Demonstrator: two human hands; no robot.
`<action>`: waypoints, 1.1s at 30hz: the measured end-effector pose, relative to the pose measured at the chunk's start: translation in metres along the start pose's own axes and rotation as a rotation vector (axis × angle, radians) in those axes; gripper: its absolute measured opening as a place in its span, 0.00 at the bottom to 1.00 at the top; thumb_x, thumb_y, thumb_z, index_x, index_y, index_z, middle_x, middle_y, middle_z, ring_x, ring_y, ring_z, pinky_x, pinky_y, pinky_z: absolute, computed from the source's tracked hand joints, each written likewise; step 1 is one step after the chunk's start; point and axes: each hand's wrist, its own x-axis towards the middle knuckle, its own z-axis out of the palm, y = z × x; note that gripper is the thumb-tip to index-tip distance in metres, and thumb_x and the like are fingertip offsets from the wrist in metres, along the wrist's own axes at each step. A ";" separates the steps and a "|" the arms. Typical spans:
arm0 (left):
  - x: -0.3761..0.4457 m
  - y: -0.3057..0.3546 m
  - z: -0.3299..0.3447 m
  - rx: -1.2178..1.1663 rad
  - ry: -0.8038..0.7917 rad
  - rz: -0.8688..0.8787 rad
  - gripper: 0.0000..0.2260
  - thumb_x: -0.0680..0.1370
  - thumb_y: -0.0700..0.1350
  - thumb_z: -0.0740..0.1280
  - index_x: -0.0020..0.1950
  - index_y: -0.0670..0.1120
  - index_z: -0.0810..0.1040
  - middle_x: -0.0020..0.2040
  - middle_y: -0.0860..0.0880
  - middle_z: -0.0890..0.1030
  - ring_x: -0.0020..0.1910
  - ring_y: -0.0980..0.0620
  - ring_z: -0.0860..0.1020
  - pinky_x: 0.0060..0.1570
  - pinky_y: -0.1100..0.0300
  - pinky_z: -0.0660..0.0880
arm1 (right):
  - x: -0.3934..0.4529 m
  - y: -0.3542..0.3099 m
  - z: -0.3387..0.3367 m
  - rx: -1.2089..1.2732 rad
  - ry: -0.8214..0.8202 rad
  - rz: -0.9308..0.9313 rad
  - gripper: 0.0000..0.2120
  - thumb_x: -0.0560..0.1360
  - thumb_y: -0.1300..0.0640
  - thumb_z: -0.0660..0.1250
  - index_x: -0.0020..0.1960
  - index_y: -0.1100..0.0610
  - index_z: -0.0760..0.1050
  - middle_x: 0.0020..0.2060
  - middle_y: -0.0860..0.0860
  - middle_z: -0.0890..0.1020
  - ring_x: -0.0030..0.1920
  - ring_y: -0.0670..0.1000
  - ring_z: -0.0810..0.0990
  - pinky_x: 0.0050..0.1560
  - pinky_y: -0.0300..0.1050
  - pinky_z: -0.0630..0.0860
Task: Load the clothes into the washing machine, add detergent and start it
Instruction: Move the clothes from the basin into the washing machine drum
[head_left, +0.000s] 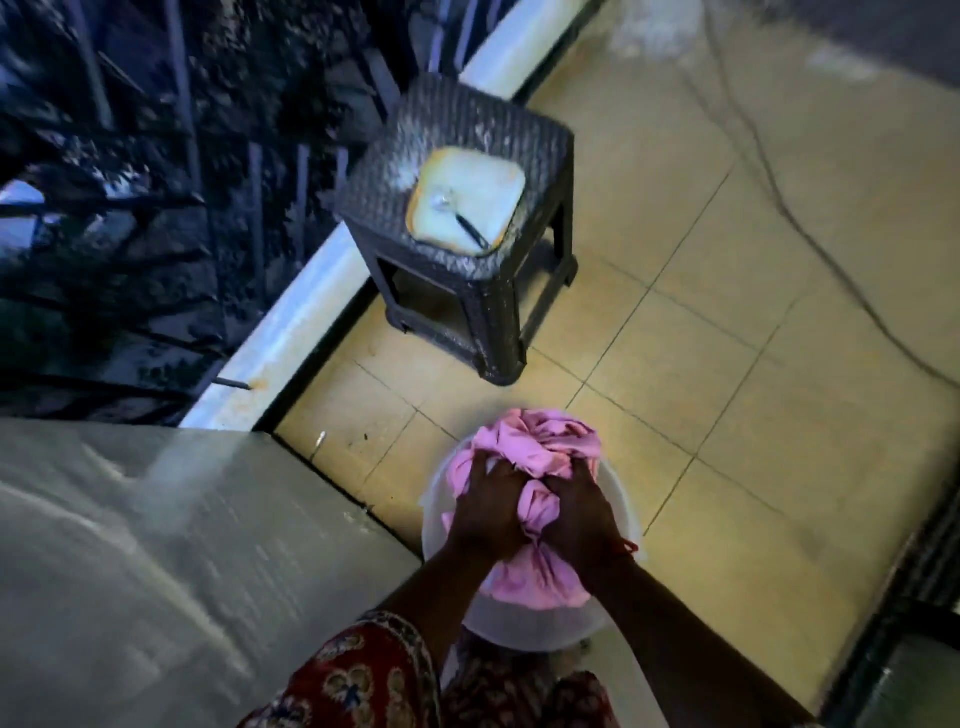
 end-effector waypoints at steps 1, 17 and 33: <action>-0.003 0.010 -0.019 0.033 0.021 0.012 0.29 0.66 0.60 0.62 0.64 0.49 0.75 0.59 0.45 0.79 0.63 0.42 0.74 0.71 0.44 0.53 | -0.007 -0.015 -0.015 0.019 0.010 -0.026 0.31 0.68 0.40 0.59 0.63 0.58 0.76 0.65 0.63 0.73 0.62 0.63 0.75 0.63 0.54 0.73; -0.175 0.151 -0.307 0.133 0.313 0.026 0.30 0.64 0.59 0.69 0.65 0.54 0.73 0.63 0.53 0.77 0.66 0.50 0.69 0.74 0.50 0.49 | -0.212 -0.246 -0.201 -0.218 0.170 -0.395 0.18 0.65 0.56 0.70 0.56 0.50 0.81 0.63 0.60 0.74 0.57 0.60 0.79 0.53 0.47 0.77; -0.375 0.148 -0.458 0.222 0.802 -0.213 0.19 0.63 0.56 0.65 0.52 0.51 0.79 0.49 0.49 0.81 0.52 0.45 0.75 0.59 0.50 0.64 | -0.336 -0.444 -0.191 -0.331 0.219 -0.954 0.10 0.70 0.51 0.67 0.49 0.51 0.82 0.51 0.60 0.76 0.48 0.63 0.77 0.46 0.50 0.75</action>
